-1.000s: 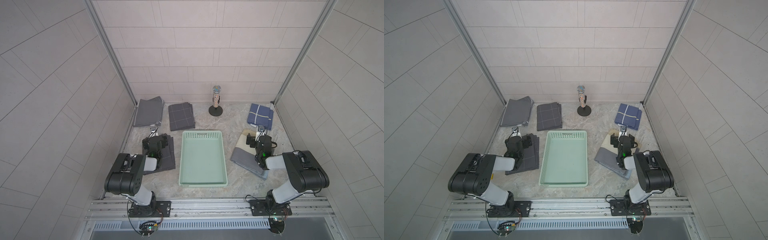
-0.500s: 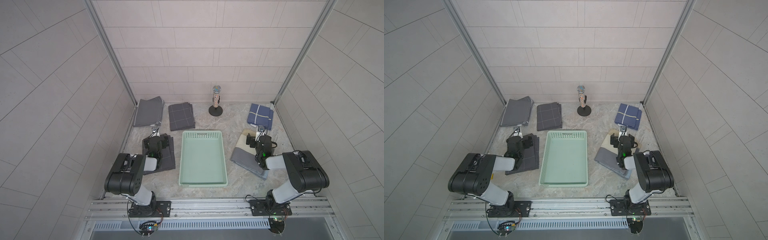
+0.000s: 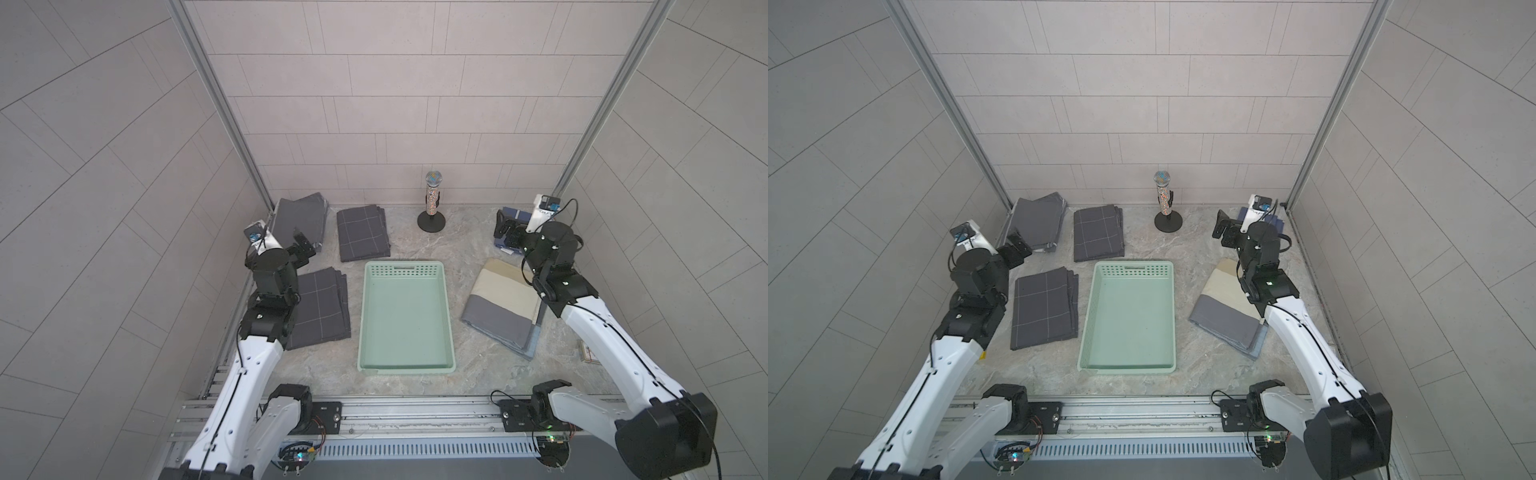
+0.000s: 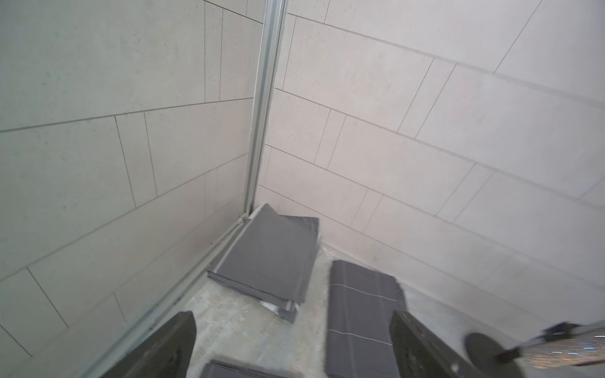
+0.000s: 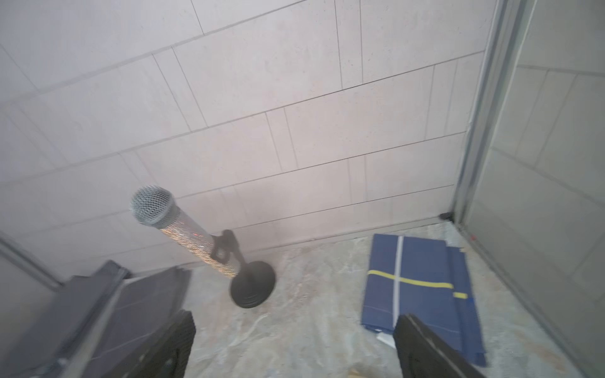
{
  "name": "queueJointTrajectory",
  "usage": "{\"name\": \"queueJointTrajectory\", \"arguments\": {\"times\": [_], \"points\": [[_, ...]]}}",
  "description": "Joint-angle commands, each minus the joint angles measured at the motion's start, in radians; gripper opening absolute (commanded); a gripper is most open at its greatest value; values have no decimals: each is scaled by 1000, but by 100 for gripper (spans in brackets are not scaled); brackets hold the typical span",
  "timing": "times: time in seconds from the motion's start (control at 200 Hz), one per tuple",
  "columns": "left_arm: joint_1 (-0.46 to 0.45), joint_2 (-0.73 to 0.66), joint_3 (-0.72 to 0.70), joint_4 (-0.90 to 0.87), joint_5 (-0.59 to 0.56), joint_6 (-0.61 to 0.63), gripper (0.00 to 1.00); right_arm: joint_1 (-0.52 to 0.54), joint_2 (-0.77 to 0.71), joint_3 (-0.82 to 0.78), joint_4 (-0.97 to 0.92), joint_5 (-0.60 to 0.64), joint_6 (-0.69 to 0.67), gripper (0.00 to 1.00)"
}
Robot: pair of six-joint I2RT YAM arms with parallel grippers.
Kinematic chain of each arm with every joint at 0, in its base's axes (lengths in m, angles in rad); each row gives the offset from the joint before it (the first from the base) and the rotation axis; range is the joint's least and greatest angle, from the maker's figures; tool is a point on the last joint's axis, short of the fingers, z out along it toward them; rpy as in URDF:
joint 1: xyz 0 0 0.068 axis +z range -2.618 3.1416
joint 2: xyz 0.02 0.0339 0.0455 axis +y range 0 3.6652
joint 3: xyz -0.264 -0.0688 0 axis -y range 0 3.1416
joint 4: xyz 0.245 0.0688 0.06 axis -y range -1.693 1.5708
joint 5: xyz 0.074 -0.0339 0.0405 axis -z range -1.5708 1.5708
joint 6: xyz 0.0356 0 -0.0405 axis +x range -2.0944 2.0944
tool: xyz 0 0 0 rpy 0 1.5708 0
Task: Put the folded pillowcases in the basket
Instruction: Adjust the basket at the center of the board.
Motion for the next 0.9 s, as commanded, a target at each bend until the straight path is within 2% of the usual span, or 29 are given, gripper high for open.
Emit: {"name": "queueJointTrajectory", "arguments": {"times": [0.0, 0.045, 0.075, 0.09, 0.115, 0.17, 0.235, 0.295, 0.435, 0.49, 0.55, 0.59, 0.61, 0.63, 0.635, 0.665, 0.71, 0.72, 0.791, 0.896], "points": [[36, -39, -54, -222, 370, -220, 100, -35, 68, -70, -248, -381, 167, 94], [71, -46, -140, -43, 575, -288, 100, -12, 53, -98, -233, -451, 158, 75], [90, -78, -192, 67, 654, -372, 100, 16, 31, -113, -241, -451, 148, 60], [95, -79, -214, 118, 679, -407, 100, 31, 20, -117, -258, -434, 143, 56], [104, -79, -232, 158, 696, -457, 99, 63, 2, -121, -294, -394, 140, 55], [111, -67, -213, 94, 692, -512, 100, 126, -28, -119, -381, -354, 117, 56], [111, 16, -135, -59, 729, -495, 100, 221, -54, -119, -480, -273, 93, 56], [103, 95, -51, -189, 775, -417, 100, 308, -69, -133, -535, -205, 87, 59], [24, 187, 141, -606, 500, -191, 100, 423, -34, -159, -594, -131, 105, 63], [-47, 231, 214, -735, 331, -120, 100, 443, 5, -161, -605, -125, 122, 63], [-167, 291, 298, -879, 68, -62, 98, 465, 53, -151, -631, -115, 126, 62], [-238, 345, 350, -962, -72, -38, 90, 480, 84, -140, -649, -102, 123, 62], [-268, 374, 371, -999, -127, -32, 83, 488, 98, -135, -655, -99, 119, 62], [-293, 406, 396, -1035, -176, -33, 72, 494, 111, -132, -657, -96, 117, 62], [-300, 412, 401, -1035, -188, -34, 64, 496, 113, -132, -656, -96, 117, 62], [-330, 460, 434, -1088, -232, -44, 46, 502, 130, -131, -654, -101, 117, 62], [-359, 512, 479, -1154, -248, -54, 7, 507, 144, -136, -635, -129, 119, 59], [-365, 520, 486, -1164, -256, -61, 1, 508, 146, -138, -631, -134, 121, 59], [-375, 512, 475, -1150, -231, -71, 0, 521, 150, -149, -613, -141, 134, 57], [-378, 392, 388, -1015, -152, -62, 0, 539, 155, -163, -607, -145, 150, 55]]}}
